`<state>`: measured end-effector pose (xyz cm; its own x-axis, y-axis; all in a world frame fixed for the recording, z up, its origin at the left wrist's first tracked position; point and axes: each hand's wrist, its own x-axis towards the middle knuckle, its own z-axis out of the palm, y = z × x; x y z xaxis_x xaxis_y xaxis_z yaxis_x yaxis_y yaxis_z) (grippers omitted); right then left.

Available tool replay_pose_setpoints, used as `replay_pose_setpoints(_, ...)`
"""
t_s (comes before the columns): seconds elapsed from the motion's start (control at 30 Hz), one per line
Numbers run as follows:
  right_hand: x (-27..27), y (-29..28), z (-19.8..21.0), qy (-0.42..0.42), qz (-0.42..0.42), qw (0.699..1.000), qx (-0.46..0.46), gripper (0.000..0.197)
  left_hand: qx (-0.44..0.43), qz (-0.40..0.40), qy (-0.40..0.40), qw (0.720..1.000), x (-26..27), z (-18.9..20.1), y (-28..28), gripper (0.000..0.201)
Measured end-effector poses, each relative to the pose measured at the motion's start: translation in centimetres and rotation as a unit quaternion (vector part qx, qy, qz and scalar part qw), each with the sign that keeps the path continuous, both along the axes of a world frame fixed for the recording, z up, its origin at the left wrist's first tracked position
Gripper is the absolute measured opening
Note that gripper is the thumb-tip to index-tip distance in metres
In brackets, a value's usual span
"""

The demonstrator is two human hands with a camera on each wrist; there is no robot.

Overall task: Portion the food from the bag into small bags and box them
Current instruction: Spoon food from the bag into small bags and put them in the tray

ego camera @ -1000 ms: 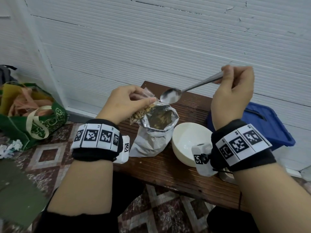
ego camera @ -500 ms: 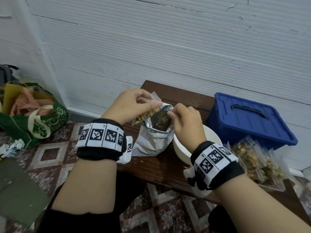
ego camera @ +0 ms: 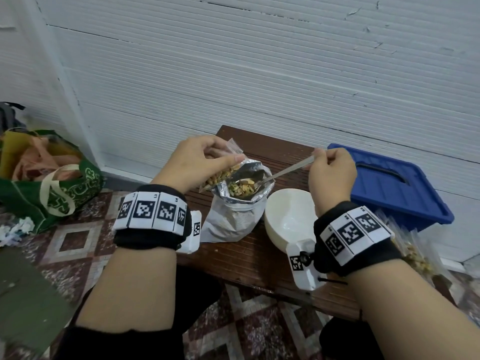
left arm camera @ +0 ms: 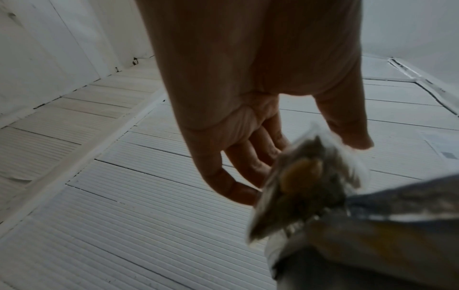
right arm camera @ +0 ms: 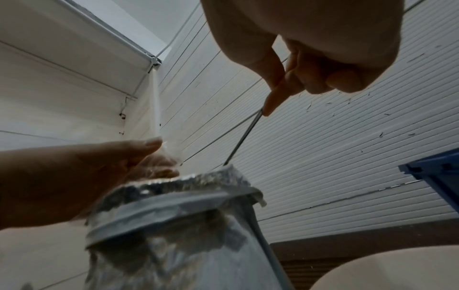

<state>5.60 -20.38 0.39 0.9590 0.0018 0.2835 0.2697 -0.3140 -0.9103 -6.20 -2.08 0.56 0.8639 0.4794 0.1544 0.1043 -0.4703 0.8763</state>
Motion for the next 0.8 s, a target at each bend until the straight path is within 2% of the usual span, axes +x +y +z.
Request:
replay_pose_setpoints(0.2, 1.2, -1.1, 1.8, -0.012, -0.035, 0.999, 0.028, 0.016, 0.016, -0.001, 0.011, 1.0, -0.1, 0.2, -0.1, 0.04)
replay_pose_setpoints(0.4, 2.0, -1.9, 4.0, -0.039, -0.074, 0.996, 0.036, 0.028, 0.031, -0.022, 0.024, 0.999, -0.2, 0.4, -0.5, 0.051)
replay_pose_setpoints(0.67, 1.0, 0.4, 4.3, -0.052, -0.01, 0.998, 0.021, 0.021, 0.032, -0.038, 0.024, 0.999, 0.2, 0.4, -1.1, 0.046)
replay_pose_setpoints(0.8, -0.4, 1.5, 4.4, -0.091, 0.031, 0.995, 0.032, 0.017, 0.033, -0.025, 0.017, 0.999, 0.4, 0.2, -1.3, 0.045)
